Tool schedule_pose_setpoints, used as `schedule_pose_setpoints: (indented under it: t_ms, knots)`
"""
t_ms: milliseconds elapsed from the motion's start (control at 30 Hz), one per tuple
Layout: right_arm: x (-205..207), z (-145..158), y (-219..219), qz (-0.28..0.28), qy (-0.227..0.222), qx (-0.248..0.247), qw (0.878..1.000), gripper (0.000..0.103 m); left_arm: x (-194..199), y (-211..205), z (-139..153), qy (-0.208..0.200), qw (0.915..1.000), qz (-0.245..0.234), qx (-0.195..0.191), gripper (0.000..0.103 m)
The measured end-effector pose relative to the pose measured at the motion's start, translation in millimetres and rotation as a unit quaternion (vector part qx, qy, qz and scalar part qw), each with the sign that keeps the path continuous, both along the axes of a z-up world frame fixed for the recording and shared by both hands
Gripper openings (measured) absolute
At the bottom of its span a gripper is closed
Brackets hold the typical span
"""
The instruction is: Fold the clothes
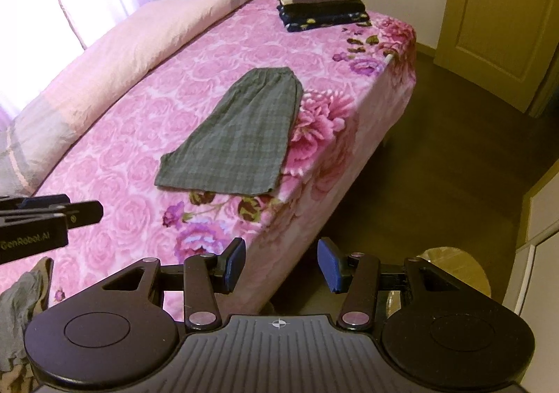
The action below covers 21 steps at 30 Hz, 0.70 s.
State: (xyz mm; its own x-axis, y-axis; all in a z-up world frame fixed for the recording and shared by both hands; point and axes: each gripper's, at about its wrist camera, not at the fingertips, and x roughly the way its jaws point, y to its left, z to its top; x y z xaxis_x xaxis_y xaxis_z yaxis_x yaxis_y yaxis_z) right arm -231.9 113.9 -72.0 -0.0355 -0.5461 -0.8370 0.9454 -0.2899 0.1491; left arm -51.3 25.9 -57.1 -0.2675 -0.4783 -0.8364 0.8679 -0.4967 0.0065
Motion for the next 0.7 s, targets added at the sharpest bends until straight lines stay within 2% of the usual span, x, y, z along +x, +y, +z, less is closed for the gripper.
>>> schedule_pose_setpoints:
  t_ms: [300,433,700]
  knots:
    - [0.7,3.1,-8.3,-0.002,0.004,0.008,1.0,0.049,9.1,-14.0,-4.5,-0.001,0.9999,0.009,0.013,0.042]
    - [3.7,-7.3,-23.4,0.005,-0.009,0.024,1.0,0.049,23.8,-47.2,-20.4,0.014,0.9987,0.029,0.04,0.043]
    - [-36.4,-63.5,-57.3,-0.042,-0.104,0.059,0.992,0.049,57.7,-136.6,-64.2,0.061,0.9893,0.074,0.11,0.042]
